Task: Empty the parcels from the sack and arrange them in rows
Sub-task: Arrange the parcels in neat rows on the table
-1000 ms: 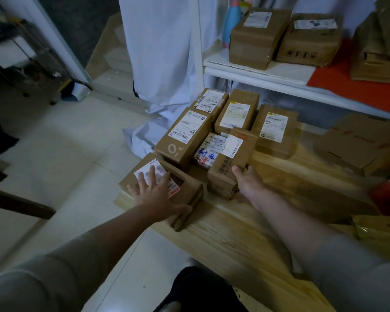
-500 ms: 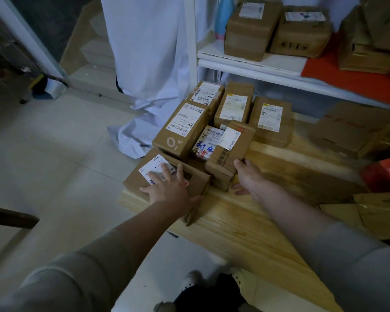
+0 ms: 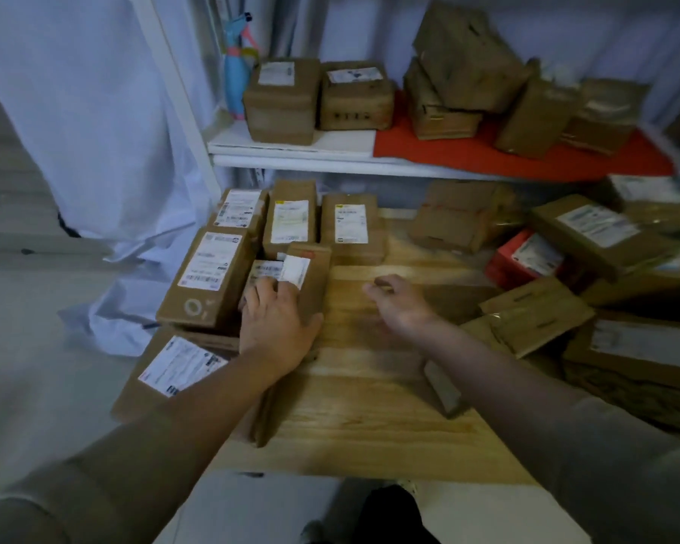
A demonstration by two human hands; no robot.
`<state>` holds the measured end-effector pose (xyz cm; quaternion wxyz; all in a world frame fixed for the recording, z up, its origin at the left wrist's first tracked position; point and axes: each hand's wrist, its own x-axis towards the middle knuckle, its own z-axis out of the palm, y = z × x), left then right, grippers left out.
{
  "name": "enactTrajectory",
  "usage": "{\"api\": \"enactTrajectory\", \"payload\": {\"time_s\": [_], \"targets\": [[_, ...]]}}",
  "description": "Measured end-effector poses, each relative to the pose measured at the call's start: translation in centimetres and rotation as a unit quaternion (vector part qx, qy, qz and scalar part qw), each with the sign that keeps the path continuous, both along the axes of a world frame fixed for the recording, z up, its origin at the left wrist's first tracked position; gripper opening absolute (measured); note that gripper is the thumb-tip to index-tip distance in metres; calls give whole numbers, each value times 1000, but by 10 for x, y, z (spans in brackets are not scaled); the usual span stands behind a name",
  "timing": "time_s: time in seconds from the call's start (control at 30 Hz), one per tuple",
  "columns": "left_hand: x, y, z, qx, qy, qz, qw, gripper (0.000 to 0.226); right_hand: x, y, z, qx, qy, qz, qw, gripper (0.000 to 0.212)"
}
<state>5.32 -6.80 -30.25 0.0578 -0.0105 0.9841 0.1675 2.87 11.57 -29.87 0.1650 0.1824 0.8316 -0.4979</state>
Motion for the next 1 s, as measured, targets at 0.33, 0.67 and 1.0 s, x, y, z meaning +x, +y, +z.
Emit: {"api": "enactTrajectory", "payload": {"time_s": [0.33, 0.67, 1.0], "targets": [[-75, 109, 6, 206, -64, -8, 976, 61, -81, 147, -13, 8, 25, -159, 987, 61], [-131, 213, -20, 345, -202, 91, 912, 71, -155, 206, -74, -74, -62, -210, 973, 77], [-157, 201, 2, 668, -239, 277, 648, 120, -129, 223, -55, 24, 238, 9, 971, 52]]}}
